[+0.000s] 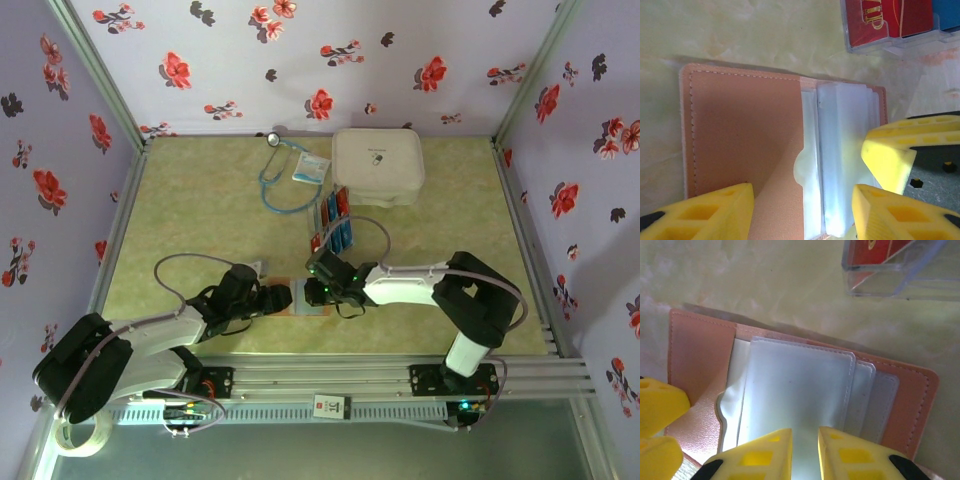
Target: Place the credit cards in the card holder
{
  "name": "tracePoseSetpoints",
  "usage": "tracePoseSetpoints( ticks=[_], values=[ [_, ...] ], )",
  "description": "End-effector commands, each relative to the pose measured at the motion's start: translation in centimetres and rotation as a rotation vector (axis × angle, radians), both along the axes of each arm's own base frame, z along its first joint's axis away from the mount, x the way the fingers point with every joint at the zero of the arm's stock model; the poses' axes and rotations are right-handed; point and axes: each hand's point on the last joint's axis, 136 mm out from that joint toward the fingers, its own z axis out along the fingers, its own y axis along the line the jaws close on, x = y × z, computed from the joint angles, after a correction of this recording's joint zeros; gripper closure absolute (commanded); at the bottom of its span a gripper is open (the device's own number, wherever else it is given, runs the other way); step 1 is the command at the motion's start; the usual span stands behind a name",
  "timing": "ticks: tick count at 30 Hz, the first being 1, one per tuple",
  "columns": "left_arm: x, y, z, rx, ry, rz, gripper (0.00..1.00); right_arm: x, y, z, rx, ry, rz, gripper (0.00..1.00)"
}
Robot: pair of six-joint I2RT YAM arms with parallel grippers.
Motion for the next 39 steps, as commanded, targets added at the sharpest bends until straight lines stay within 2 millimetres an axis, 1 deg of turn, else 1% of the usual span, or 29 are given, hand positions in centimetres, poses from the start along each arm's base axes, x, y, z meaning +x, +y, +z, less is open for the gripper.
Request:
tracePoseSetpoints(
  ticks=[1,12,14,16,20,22,24,28,39],
  values=[
    [-1.8,1.4,-2.1,0.108,0.054,-0.050,0.44,-0.1,1.1,0.1,0.022,0.003,0.004,0.80],
    [-1.9,0.9,-0.7,0.124,0.001,-0.112,0.41,-0.5,1.9,-0.2,0.043,0.017,0.005,0.80],
    [-1.9,1.1,-0.9,0.134,0.004,-0.109,0.41,-0.4,2.0,0.1,0.048,0.014,0.003,0.80],
    [-1.9,1.2,-0.9,0.137,0.005,-0.104,0.41,-0.2,1.9,0.9,0.048,-0.004,0.005,0.80],
    [-1.8,1.3,-1.2,0.139,0.006,-0.091,0.42,0.6,1.3,3.3,0.021,-0.070,0.012,0.80],
    [-1.8,1.4,-1.2,0.141,0.007,-0.088,0.42,1.0,0.8,4.0,-0.017,-0.102,0.018,0.80],
    [-1.8,1.4,-1.2,0.141,0.006,-0.086,0.42,1.3,0.3,4.3,-0.064,-0.121,0.026,0.80],
    [-1.7,1.4,-1.3,0.143,0.005,-0.085,0.42,1.6,0.1,3.8,-0.130,-0.126,0.052,0.81],
    [-1.7,1.5,-1.5,0.149,0.005,-0.083,0.42,1.7,0.3,1.6,-0.170,-0.103,0.059,0.84]
  ],
)
